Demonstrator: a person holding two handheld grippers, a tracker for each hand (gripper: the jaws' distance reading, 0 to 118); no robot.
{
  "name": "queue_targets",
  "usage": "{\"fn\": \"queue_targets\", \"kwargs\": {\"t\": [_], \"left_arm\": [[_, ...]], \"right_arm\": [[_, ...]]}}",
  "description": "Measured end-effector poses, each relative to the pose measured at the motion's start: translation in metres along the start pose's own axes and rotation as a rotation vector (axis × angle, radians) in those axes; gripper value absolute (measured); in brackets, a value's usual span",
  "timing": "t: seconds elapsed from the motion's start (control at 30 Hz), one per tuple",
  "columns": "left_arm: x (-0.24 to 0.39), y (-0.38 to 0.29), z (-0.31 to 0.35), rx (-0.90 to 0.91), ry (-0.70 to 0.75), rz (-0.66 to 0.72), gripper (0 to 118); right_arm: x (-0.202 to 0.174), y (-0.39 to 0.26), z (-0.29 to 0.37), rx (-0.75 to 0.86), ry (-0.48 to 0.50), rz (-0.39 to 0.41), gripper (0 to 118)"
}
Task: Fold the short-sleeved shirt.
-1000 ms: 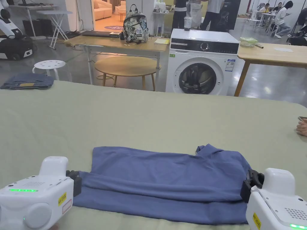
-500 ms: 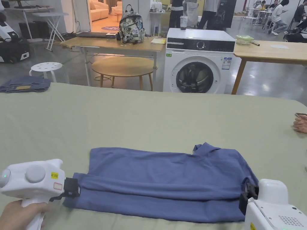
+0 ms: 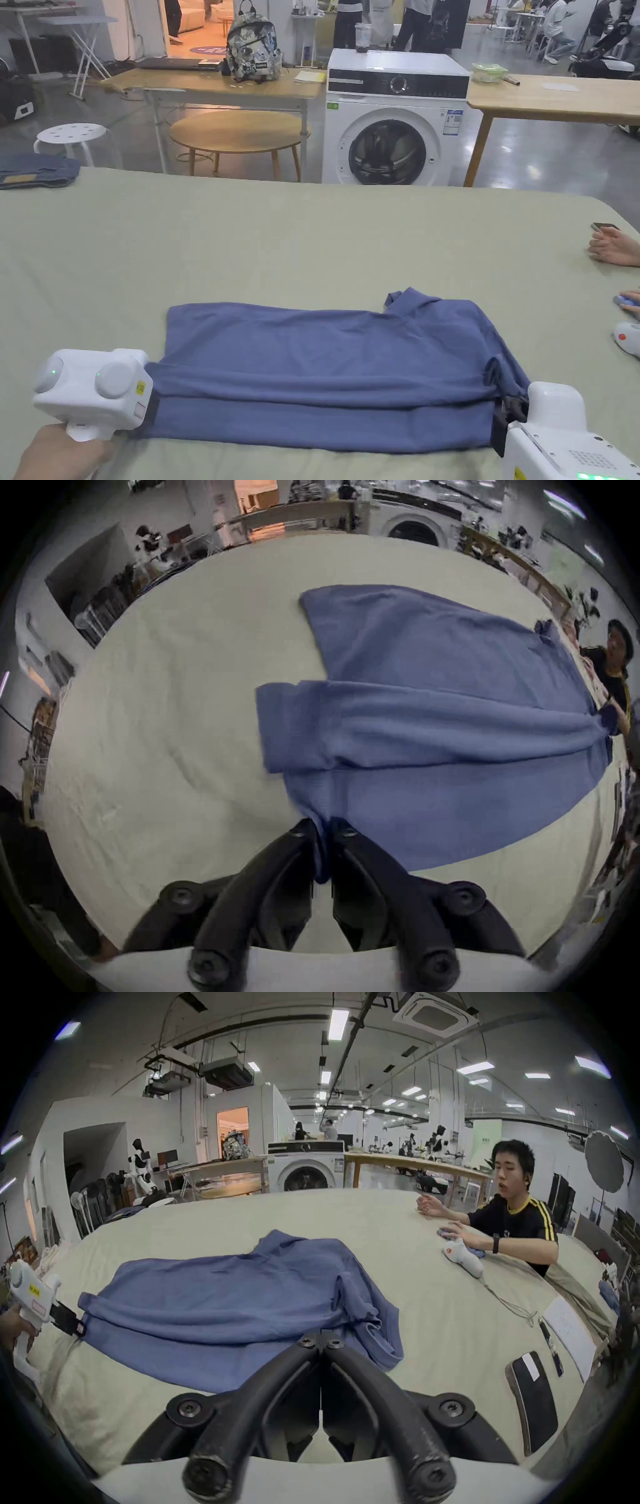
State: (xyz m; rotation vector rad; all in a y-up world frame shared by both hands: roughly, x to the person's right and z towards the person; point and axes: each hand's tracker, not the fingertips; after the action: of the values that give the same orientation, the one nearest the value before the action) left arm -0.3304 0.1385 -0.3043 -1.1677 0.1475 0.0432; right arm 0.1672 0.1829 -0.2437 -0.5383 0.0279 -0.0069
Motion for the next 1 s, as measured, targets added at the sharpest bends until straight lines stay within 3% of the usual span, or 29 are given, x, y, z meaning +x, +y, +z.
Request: {"fn": "queue_targets", "kwargs": {"t": [0.17, 0.2, 0.33, 0.53, 0.57, 0.63, 0.7, 0.9, 1.0], "left_arm": [[-0.009, -0.010, 0.012, 0.044, -0.005, 0.007, 2], [-0.012, -0.012, 0.015, 0.052, -0.008, 0.013, 2], [-0.020, -0.016, 0.022, 0.086, -0.027, 0.034, 2], [-0.011, -0.023, 0.034, 0.105, -0.019, 0.017, 2], [-0.010, -0.024, 0.036, 0.105, -0.019, 0.018, 2], [-0.010, -0.026, 0.037, 0.103, -0.021, 0.022, 2], [-0.011, -0.027, 0.038, 0.104, -0.023, 0.023, 2], [-0.013, -0.030, 0.040, 0.110, -0.035, 0.032, 2], [-0.013, -0.033, 0.049, 0.144, -0.039, 0.027, 2]], "right_arm": [[0.039, 0.007, -0.031, -0.130, -0.011, -0.022, 1], [0.046, 0.009, -0.039, -0.153, -0.008, -0.019, 7], [0.064, 0.016, -0.064, -0.252, 0.031, -0.001, 67], [0.067, 0.015, -0.121, -0.438, 0.031, 0.083, 67], [0.066, 0.012, -0.128, -0.472, 0.027, 0.087, 62], [0.063, 0.005, -0.136, -0.546, 0.024, 0.109, 37], [0.062, 0.003, -0.130, -0.491, 0.072, 0.078, 15], [0.066, 0.003, -0.121, -0.480, 0.082, 0.006, 9], [0.067, 0.009, -0.105, -0.457, 0.084, 0.015, 9]]}}
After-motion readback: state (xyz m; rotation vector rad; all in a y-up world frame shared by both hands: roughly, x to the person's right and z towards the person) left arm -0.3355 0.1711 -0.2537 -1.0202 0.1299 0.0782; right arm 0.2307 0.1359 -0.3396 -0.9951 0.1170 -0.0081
